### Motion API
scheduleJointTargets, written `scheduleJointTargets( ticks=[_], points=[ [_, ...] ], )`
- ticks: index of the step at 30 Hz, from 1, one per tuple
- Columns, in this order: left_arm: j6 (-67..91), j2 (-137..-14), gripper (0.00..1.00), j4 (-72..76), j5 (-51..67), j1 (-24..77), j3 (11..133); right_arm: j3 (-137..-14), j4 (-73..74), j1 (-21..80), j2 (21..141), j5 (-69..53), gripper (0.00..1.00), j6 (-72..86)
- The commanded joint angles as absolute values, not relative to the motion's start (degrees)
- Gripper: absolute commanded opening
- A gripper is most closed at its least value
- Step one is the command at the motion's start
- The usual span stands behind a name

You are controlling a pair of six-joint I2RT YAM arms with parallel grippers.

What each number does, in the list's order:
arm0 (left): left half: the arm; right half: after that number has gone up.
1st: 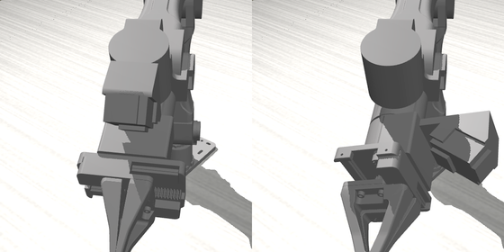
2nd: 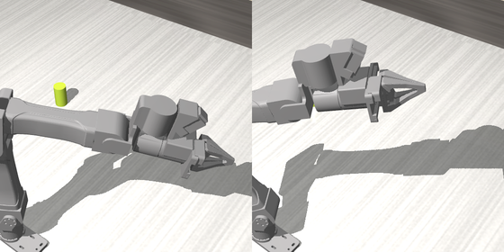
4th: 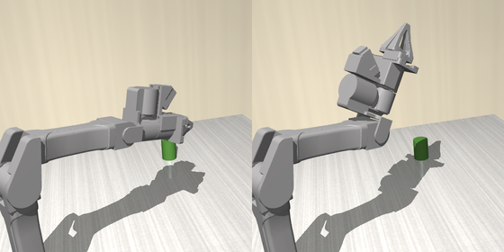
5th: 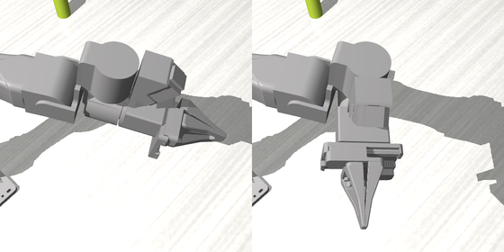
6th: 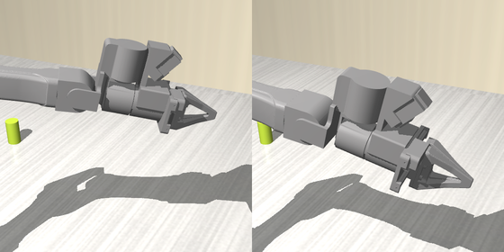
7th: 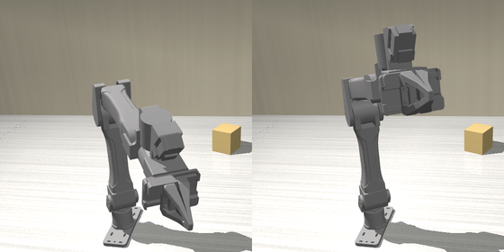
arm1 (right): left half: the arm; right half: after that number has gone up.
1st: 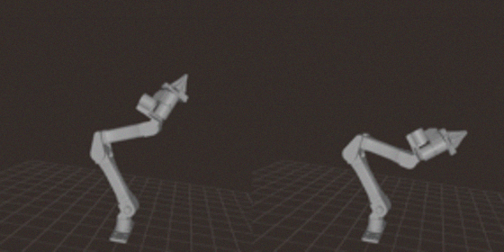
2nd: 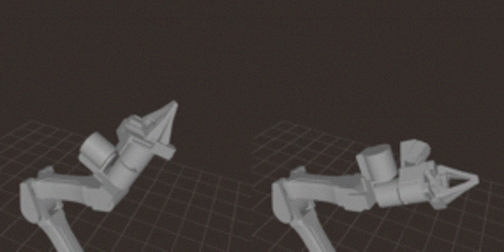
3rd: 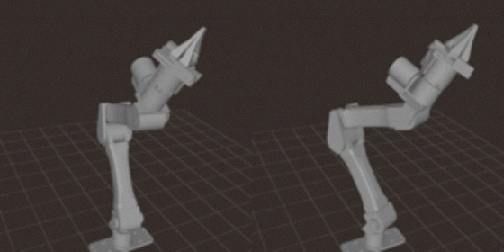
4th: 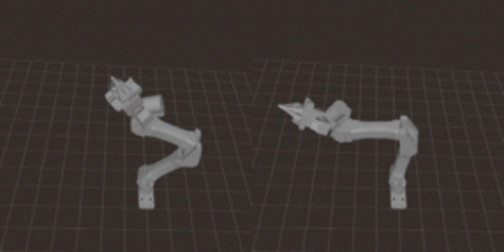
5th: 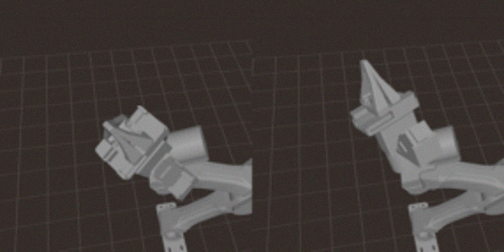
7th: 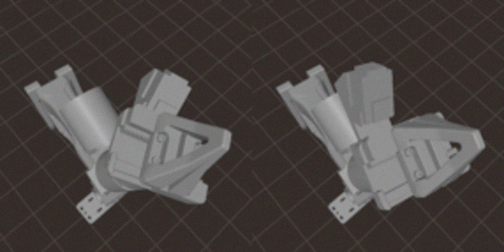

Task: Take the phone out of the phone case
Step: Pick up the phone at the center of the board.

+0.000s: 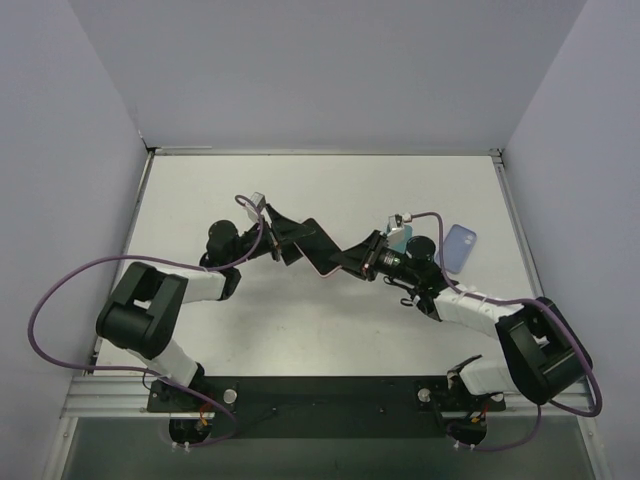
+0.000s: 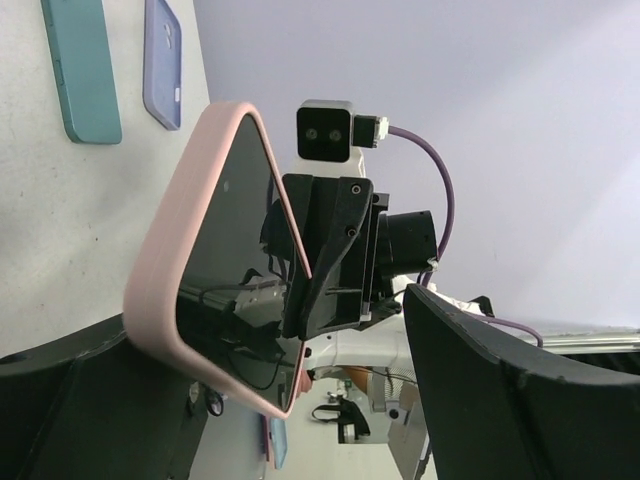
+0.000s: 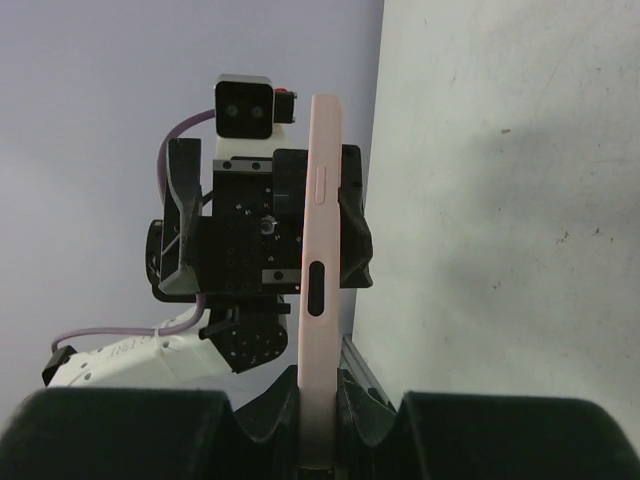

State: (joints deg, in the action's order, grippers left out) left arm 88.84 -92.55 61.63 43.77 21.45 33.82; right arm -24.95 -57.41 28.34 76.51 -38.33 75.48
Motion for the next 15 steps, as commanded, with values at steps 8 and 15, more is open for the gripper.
scheduleJointTargets(
  ticks=[8, 15],
  points=[
    [90.0, -92.4, 0.59, 67.2, 42.6, 22.1, 35.5, -27.1, -70.4, 30.1, 79.6, -40.0, 0.00, 77.2],
    [91.0, -92.5, 0.00, 67.6, 42.5, 22.1, 36.0, -26.4, -67.7, 29.9, 78.5, -39.3, 0.00, 76.1]
  ],
)
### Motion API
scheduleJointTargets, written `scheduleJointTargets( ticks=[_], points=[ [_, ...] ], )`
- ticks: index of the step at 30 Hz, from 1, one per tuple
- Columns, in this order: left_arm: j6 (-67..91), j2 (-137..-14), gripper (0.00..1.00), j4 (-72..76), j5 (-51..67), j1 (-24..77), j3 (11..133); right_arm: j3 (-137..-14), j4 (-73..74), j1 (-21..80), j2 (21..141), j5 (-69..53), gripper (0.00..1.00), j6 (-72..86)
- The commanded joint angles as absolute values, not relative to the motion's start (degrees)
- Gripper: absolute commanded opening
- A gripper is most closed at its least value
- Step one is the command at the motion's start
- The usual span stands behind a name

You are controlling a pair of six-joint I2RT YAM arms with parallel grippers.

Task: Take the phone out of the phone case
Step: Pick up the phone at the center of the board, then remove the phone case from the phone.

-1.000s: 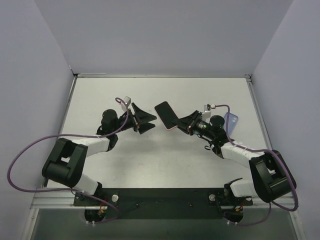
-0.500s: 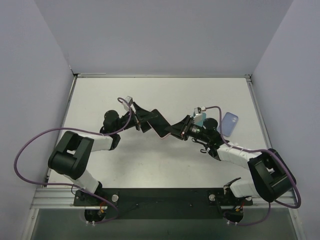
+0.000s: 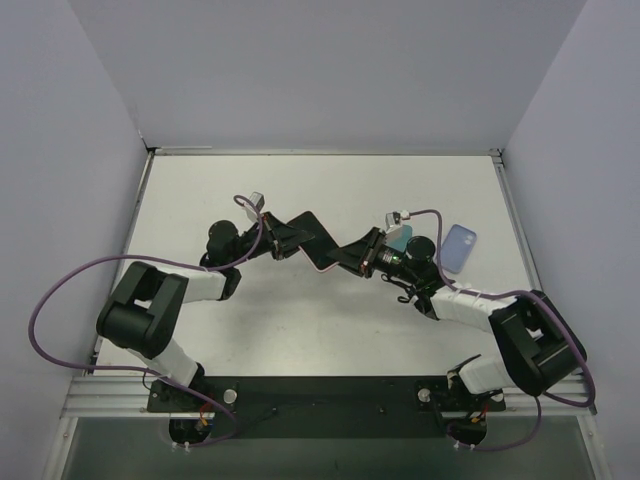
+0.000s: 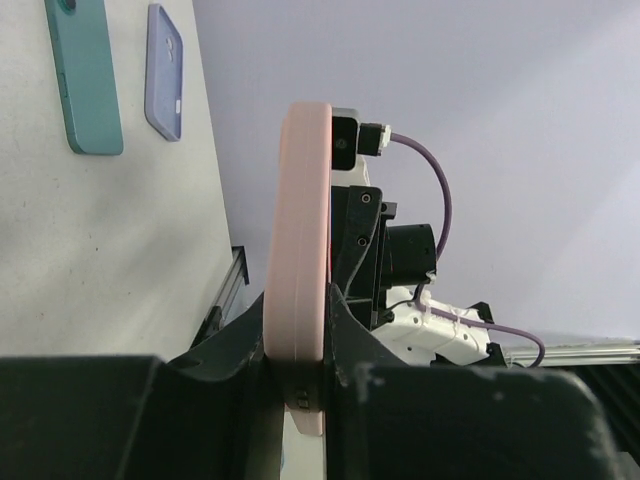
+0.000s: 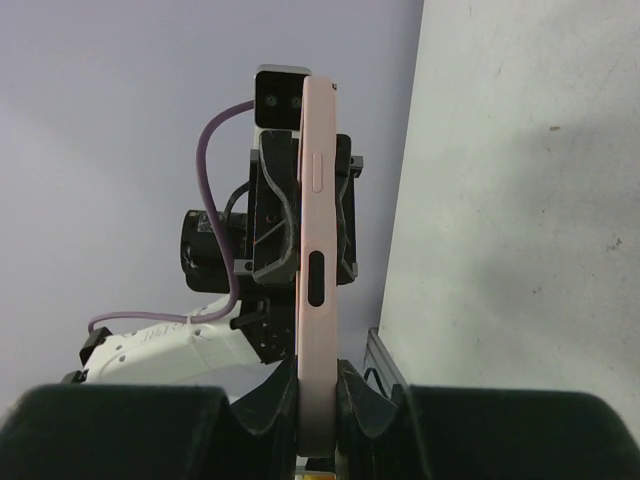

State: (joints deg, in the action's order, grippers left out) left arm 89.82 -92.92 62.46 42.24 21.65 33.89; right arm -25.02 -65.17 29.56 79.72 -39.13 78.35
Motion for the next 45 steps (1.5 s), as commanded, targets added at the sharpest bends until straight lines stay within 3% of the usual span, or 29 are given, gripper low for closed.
scheduleJointTargets(
  ticks=[1, 3, 4, 5, 8, 14, 23, 27, 28, 29, 35, 45],
  points=[
    [91.2, -92.5, 0.00, 68.5, 42.4, 22.1, 35.9, -26.2, -67.4, 29.6, 78.3, -39.1, 0.00, 76.1],
    [91.8, -92.3, 0.00, 69.0, 41.7, 22.0, 35.7, -25.7, -67.7, 28.8, 77.4, -38.9, 0.09, 76.4],
    [91.9, -92.0, 0.00, 69.0, 41.6, 22.0, 35.6, -25.0, -67.6, 28.5, 76.7, -38.8, 0.22, 76.4],
    [91.9, -91.9, 0.00, 69.0, 41.4, 21.9, 35.5, -24.6, -67.3, 28.0, 76.1, -38.1, 0.27, 76.4],
    [91.9, -91.8, 0.00, 68.9, 41.2, 21.6, 35.6, -22.6, -65.8, 27.1, 73.0, -35.6, 0.34, 76.4],
    [92.3, -92.1, 0.00, 69.3, 41.0, 21.5, 35.7, -19.8, -66.3, 25.9, 69.6, -33.0, 0.31, 78.3],
    [92.7, -92.1, 0.00, 70.1, 41.1, 21.5, 35.5, -20.2, -74.3, 25.9, 74.3, -33.8, 0.26, 82.4],
    [92.8, -91.8, 0.00, 70.3, 41.0, 21.5, 35.2, -20.7, -80.8, 26.1, 78.7, -34.5, 0.13, 86.3],
    [92.8, -91.8, 0.00, 70.5, 40.9, 21.5, 35.2, -20.7, -82.1, 26.2, 79.4, -34.7, 0.03, 87.2],
    [92.9, -91.8, 0.00, 70.6, 40.8, 21.4, 35.2, -20.6, -84.3, 26.2, 80.1, -34.6, 0.00, 88.9],
    [93.5, -91.2, 0.00, 74.4, 40.4, 21.4, 37.0, -20.1, -95.5, 26.9, 85.2, -32.0, 0.00, 99.1],
    [88.9, -85.0, 0.00, 74.5, 38.1, 21.7, 42.4, -27.6, -95.4, 32.2, 87.5, -26.8, 0.00, 111.9]
  ],
)
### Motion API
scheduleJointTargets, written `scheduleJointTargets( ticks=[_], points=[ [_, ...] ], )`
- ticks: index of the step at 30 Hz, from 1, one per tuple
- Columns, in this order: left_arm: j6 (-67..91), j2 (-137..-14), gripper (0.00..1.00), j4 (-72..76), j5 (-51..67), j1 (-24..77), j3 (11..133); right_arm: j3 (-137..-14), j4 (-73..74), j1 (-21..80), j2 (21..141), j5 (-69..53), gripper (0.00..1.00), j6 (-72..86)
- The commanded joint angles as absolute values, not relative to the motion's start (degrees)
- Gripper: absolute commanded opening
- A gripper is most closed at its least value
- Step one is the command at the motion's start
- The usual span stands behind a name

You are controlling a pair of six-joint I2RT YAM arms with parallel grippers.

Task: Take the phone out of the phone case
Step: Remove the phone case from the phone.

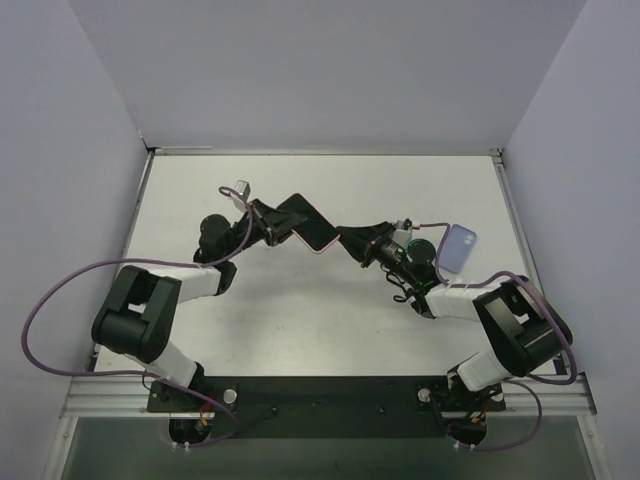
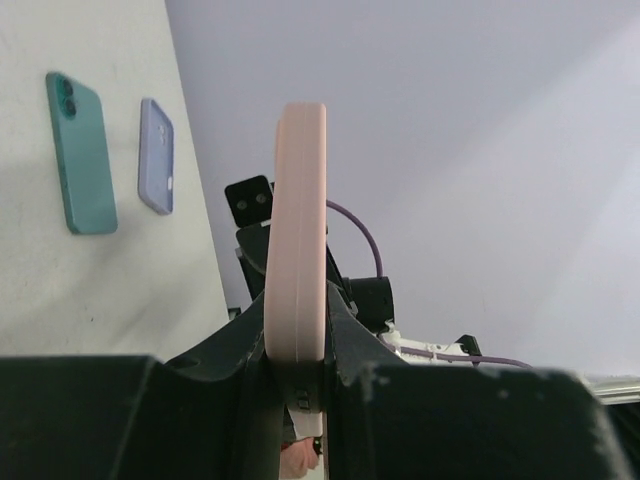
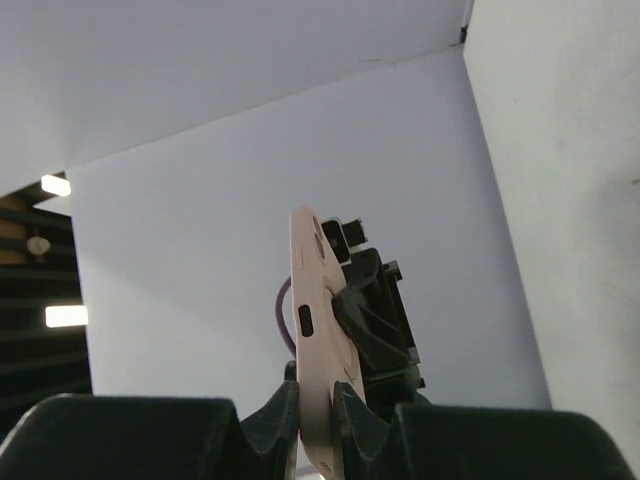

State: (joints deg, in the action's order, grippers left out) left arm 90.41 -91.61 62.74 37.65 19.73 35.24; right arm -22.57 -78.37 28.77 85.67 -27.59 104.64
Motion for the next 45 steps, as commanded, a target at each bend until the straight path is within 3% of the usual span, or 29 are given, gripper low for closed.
scheduleJointTargets(
  ticks=[1, 21, 33, 39, 45],
  points=[
    [88.6, -84.6, 0.00, 74.4, 37.5, 21.7, 42.7, -28.4, -95.4, 32.7, 87.8, -26.2, 0.00, 113.5],
    [95.4, -84.8, 0.00, 89.0, 29.9, 22.8, 48.6, -42.7, -95.4, 35.8, 91.7, -16.8, 0.00, 123.0],
    [96.1, -81.3, 0.00, 85.4, 27.5, 23.4, 53.5, -47.4, -95.0, 36.2, 94.3, -19.3, 0.00, 119.2],
    [96.3, -79.1, 0.00, 80.3, 26.3, 23.4, 53.0, -48.6, -81.9, 35.6, 93.2, -34.5, 0.00, 106.0],
    [97.3, -78.7, 0.00, 78.0, 25.2, 23.4, 53.1, -47.2, -55.0, 35.8, 86.0, -38.5, 0.00, 87.2]
  ],
)
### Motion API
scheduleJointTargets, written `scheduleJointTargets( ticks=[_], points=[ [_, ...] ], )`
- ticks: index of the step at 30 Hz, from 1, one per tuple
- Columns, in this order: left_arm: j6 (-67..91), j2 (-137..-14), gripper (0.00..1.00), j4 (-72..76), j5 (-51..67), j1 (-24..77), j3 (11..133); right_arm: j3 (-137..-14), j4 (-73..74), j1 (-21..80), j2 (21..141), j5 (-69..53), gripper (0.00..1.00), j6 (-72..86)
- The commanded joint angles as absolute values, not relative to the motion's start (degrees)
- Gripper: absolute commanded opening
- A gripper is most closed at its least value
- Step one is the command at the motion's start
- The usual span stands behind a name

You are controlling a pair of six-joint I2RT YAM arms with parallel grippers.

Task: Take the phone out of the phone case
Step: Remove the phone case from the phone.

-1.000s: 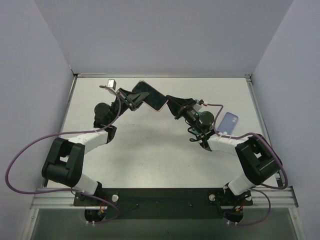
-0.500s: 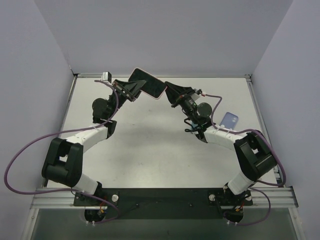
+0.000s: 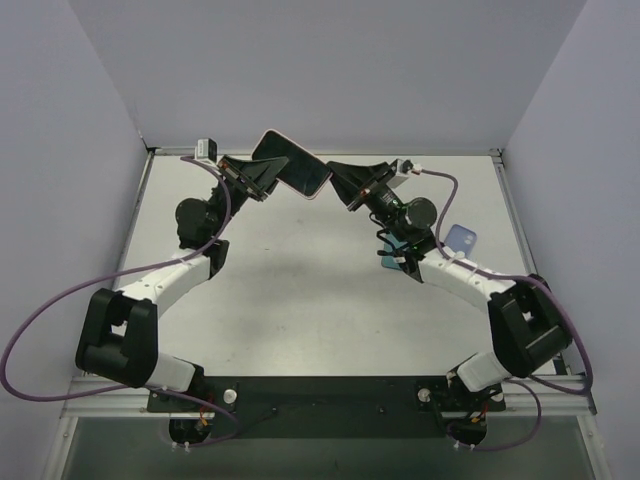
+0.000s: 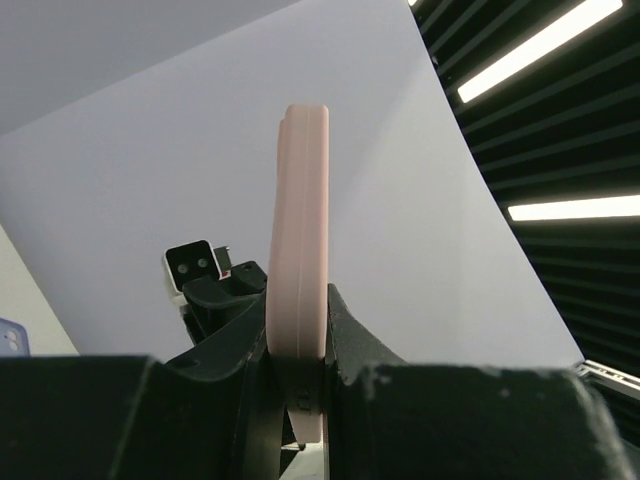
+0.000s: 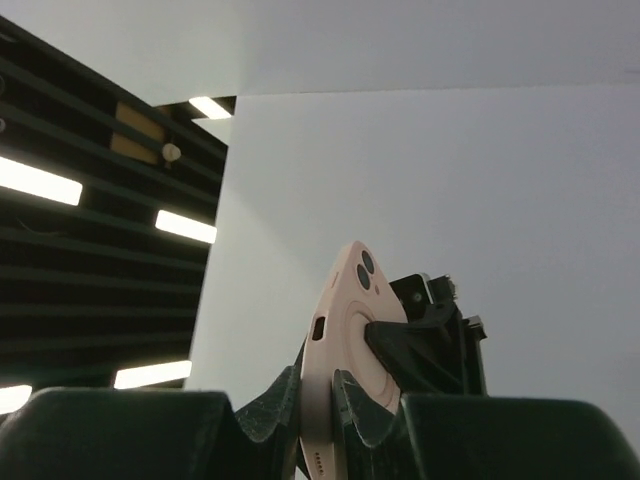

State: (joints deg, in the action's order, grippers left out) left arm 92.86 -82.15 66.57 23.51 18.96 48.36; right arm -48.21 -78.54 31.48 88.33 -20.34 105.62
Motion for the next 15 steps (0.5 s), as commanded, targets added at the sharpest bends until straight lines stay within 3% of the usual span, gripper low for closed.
scheduleJointTargets(
  ticks=[1, 7, 13, 15],
  points=[
    [97.6, -78.9, 0.00, 78.0, 25.4, 23.4, 53.3, -47.3, -49.9, 35.9, 85.1, -38.5, 0.00, 82.8],
    [99.6, -80.8, 0.00, 78.6, 25.7, 23.5, 53.4, -50.4, -31.4, 36.3, 81.7, -36.9, 0.00, 70.1],
    [100.5, -82.1, 0.00, 79.2, 26.2, 23.8, 52.9, -52.1, -25.0, 36.7, 82.9, -37.2, 0.00, 64.8],
    [100.2, -82.3, 0.00, 78.0, 27.1, 24.0, 53.4, -53.3, -24.5, 36.6, 83.6, -38.6, 0.08, 63.9]
  ],
)
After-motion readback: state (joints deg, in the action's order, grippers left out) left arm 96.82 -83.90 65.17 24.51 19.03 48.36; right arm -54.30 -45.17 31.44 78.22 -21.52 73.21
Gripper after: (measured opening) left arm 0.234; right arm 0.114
